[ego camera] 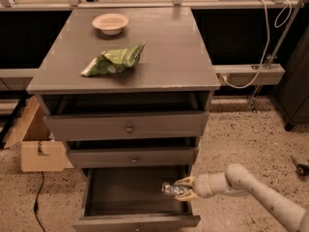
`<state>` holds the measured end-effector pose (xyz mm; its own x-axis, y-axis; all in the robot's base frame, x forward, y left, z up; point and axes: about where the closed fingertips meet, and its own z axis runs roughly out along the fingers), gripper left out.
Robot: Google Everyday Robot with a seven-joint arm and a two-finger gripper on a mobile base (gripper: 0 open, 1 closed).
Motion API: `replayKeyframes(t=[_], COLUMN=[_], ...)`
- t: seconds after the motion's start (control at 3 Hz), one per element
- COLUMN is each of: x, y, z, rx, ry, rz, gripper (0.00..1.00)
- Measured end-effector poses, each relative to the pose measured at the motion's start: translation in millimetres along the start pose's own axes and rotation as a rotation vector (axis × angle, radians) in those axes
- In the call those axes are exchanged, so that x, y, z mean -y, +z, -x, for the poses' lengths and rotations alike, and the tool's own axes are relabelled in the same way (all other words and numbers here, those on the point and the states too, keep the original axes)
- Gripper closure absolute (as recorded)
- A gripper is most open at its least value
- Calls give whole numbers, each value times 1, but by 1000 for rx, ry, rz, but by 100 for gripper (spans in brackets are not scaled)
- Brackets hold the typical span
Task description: Pick redbull can from bottom drawer and place on counter
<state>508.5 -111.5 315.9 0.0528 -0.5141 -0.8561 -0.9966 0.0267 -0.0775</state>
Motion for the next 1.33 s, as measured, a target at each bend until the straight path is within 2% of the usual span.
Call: replayKeyframes(t=[0.33, 0.67, 1.0, 1.33], x=[-4, -4, -9, -20], y=[-84, -84, -106, -150], z=[42, 42, 74, 146], rx=[28, 28, 12, -78], ry=[-74, -74, -139, -276], rz=[-44, -44, -72, -172], gripper=[100, 100, 100, 100])
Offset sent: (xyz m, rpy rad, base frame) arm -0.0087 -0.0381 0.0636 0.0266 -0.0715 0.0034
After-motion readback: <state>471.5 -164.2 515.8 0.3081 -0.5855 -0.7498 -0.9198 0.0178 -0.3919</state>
